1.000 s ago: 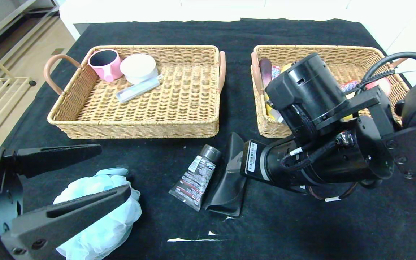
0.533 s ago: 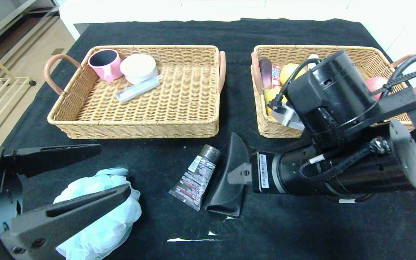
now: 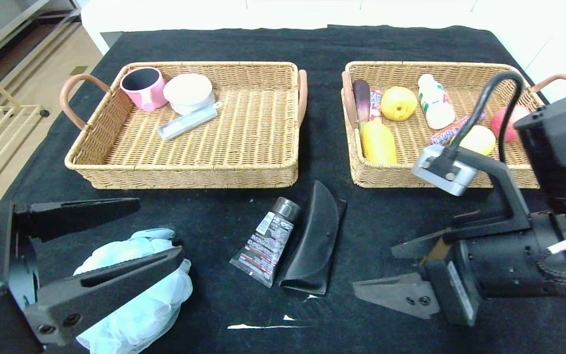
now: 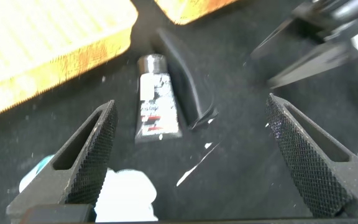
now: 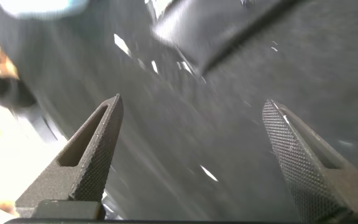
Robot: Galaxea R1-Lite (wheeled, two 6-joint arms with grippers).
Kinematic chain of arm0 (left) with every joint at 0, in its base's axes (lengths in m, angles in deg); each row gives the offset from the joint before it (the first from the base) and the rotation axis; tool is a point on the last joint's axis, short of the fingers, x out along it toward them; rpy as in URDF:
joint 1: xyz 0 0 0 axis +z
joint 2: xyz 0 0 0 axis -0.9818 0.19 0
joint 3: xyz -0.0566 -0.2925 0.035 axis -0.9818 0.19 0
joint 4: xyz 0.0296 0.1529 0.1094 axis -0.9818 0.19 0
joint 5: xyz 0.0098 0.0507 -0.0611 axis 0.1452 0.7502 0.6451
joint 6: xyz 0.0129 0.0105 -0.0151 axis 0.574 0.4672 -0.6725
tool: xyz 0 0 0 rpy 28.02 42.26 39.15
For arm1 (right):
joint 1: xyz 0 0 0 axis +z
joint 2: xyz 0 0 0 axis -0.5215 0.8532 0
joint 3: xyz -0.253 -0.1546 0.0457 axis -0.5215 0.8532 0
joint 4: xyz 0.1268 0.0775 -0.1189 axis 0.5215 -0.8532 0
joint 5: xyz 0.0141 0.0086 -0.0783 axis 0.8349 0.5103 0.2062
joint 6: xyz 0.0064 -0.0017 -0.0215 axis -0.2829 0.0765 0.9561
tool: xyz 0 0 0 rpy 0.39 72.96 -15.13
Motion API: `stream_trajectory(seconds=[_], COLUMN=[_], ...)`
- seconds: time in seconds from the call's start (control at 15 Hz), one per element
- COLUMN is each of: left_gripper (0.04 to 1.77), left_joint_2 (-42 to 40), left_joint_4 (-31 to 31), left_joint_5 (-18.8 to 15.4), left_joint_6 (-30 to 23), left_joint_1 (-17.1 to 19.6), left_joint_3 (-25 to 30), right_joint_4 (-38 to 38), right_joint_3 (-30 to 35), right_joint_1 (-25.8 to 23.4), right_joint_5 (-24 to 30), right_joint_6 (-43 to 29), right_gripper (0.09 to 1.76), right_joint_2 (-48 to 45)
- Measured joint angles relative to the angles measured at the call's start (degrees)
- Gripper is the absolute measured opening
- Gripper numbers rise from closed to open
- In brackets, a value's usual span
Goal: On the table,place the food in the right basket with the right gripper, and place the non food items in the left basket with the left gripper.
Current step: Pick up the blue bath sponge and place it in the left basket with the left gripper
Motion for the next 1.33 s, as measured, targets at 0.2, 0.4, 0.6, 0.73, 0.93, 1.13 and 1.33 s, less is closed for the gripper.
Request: stream_trajectory(seconds=[0.2,0.4,0.6,0.73,0.93,1.13,1.33], left_gripper=[1.72,1.72,1.72,1.72,1.72,1.72,1.72], left_joint_2=[0.62,0.96,1.49,1.97,2.61,3.36,3.41], left_joint_4=[0.22,0.27,0.39,0.46,4.24,5.32,7.88], left_joint_5=[0.67,4.06,7.41,8.46,10.37,11.23,11.64], left_joint_6=[0.44,1.04,1.54,2.26,2.34,2.26,2.28], left_joint_1=[0.0,-0.83,-2.55,-2.77,-2.84,-2.71,-1.52], left_joint_3=[0.06,-0.52,-1.29,-1.9,-4.35,-5.38,-5.13], right_joint_4=[0.41,0.41,0.5,0.59,0.66,3.25,11.22], right_joint_3=[4.16,8.64,11.81,13.53,16.2,20.55,25.16], right_joint_1=[-4.55,-7.56,-11.34,-13.76,-18.99,-24.37,-29.27], right_joint_5=[5.53,9.25,13.56,16.12,20.53,21.53,23.04], right_joint_6=[6.86,15.4,21.58,24.26,28.53,31.2,30.81], right_gripper=[1.66,1.68,1.69,1.69,1.7,1.7,1.7], right_joint_2=[-5.78,-10.52,-13.69,-15.48,-18.58,-21.69,-23.48])
